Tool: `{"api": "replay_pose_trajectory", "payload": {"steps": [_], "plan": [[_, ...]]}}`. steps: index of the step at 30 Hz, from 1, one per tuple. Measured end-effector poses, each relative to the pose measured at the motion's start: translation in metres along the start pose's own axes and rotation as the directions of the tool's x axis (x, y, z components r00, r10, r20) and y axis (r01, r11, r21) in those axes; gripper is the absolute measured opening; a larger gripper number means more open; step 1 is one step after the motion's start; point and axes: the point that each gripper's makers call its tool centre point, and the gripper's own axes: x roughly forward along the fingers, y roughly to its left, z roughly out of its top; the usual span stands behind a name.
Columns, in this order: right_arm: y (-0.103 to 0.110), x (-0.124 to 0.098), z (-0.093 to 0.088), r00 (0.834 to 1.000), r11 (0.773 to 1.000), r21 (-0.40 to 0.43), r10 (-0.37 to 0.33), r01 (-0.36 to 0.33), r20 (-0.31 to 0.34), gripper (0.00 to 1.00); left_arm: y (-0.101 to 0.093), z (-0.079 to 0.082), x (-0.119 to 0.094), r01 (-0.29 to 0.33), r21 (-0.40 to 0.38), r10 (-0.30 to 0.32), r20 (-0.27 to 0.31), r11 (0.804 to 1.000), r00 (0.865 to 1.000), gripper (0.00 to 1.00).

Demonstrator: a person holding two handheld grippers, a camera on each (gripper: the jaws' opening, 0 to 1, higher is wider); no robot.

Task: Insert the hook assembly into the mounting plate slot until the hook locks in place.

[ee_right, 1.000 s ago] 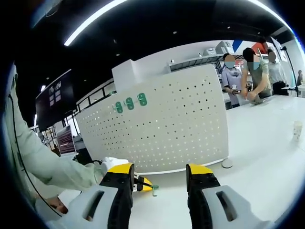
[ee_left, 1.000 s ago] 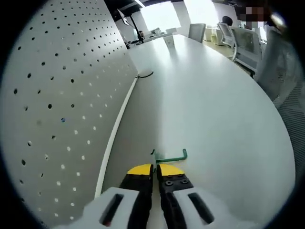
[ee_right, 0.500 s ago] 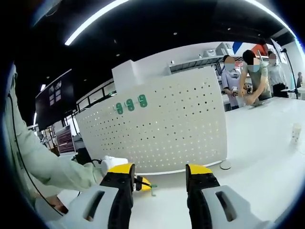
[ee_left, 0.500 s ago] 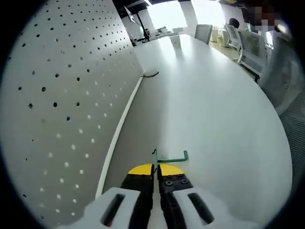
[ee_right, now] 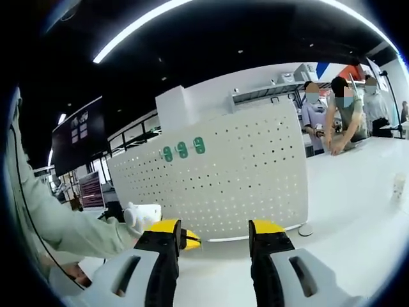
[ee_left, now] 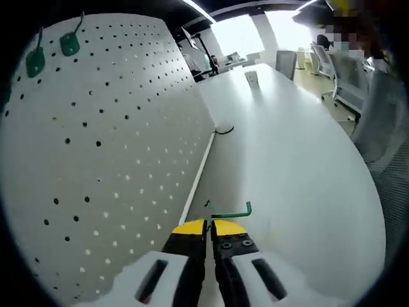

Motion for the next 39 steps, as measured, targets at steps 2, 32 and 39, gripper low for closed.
{"api": "replay_pose_trajectory", "payload": {"steps": [2,32,39], "plan": [[0.001,-0.001,0.002,1.0,1.0,-0.001,0.002,-0.002,0.007,0.41,0.005,0.005,-0.009,-0.025,-0.003,0.025,0.015,1.0,1.0,0.03],[0.055,-0.011,0.048,0.989,0.988,-0.1,0.123,-0.114,0.087,0.4,0.009,0.053,-0.133,-0.246,-0.152,0.275,0.215,0.957,0.937,0.03],[0.07,-0.008,0.052,0.983,0.983,-0.106,0.162,-0.153,0.086,0.4,0.004,0.083,-0.166,-0.246,-0.256,0.323,0.329,0.935,0.887,0.03]]}}
